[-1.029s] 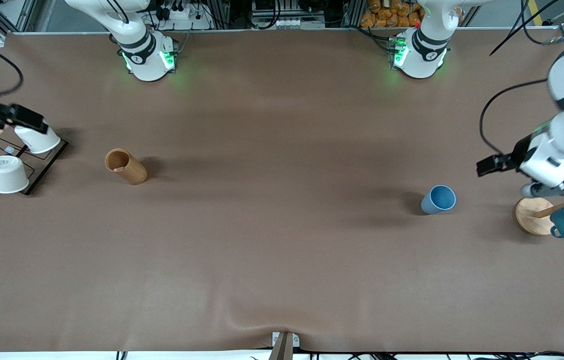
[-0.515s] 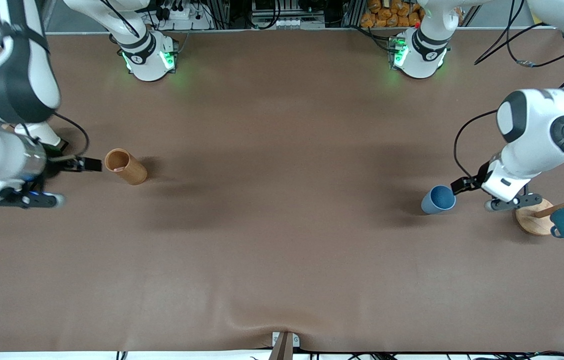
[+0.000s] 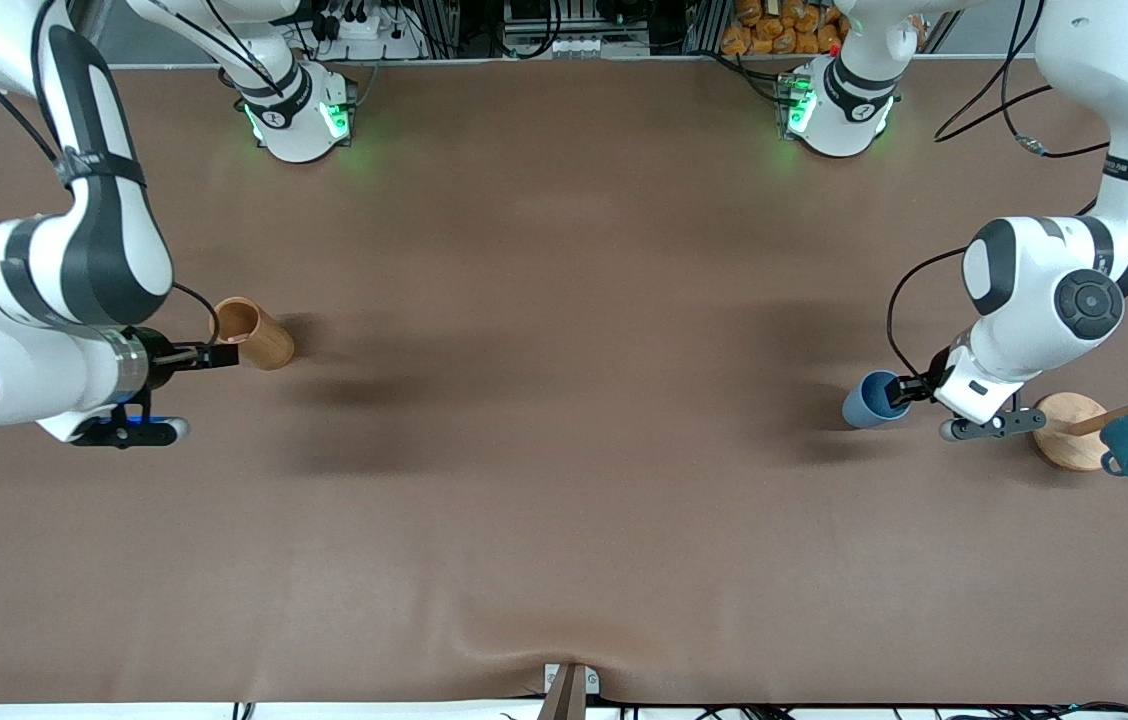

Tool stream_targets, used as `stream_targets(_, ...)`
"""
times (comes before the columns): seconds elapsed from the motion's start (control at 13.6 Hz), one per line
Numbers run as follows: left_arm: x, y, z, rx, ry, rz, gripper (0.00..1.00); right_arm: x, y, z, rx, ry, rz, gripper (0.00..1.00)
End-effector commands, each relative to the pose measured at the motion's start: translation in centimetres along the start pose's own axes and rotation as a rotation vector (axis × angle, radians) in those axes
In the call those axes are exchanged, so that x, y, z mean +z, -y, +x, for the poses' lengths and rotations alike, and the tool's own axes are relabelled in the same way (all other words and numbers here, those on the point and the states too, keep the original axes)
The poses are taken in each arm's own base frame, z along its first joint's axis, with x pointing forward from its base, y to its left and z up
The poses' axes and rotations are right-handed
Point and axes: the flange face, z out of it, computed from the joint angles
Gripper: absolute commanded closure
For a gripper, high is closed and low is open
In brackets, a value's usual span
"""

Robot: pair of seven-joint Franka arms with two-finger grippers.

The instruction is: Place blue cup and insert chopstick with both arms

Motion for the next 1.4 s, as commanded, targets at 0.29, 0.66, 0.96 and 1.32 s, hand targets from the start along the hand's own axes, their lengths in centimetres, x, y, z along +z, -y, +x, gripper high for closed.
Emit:
stream_targets(0.29, -2.3, -4.6, -0.7, 0.066, -0.02, -0.018, 1.0, 3.7, 1.4, 0.2, -0.038, 0.083, -0.02, 0.0)
stream_targets(0.66, -8.0, -24.1, -4.2, 0.208, 0.004, -0.092, 1.0, 4.8, 2.0, 0.5, -0.092, 0.106, -0.039, 0.25)
stream_targets(0.96, -6.5, -37.9, -9.6, 0.348, 0.027, -0.141, 1.0, 5.2, 1.4, 0.5, -0.107, 0.116, -0.034, 0.47)
stream_targets(1.32, -2.3, -47.8, -16.1, 0.31, -0.02, -0.049, 1.0, 5.3, 1.2, 0.5, -0.106, 0.119, -0.04, 0.58)
